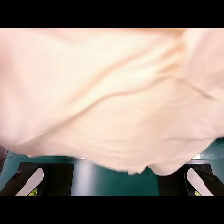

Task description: Fold the shirts.

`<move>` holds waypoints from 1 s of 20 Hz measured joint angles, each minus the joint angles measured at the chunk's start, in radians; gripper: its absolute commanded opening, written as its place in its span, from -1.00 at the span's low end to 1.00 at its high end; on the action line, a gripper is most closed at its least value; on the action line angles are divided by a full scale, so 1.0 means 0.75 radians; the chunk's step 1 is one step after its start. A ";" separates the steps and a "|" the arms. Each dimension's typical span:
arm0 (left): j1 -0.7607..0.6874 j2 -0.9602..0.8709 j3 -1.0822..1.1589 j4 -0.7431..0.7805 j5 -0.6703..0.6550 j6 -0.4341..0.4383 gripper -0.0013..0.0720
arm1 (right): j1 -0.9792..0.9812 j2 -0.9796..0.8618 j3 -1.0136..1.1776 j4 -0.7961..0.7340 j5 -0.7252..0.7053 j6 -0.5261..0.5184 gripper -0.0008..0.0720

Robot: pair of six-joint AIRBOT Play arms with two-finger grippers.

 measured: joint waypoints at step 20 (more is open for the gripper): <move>-0.062 -0.816 -0.738 -0.165 0.783 0.287 -0.91 | 0.300 -1.363 0.330 0.037 -0.096 0.122 -0.90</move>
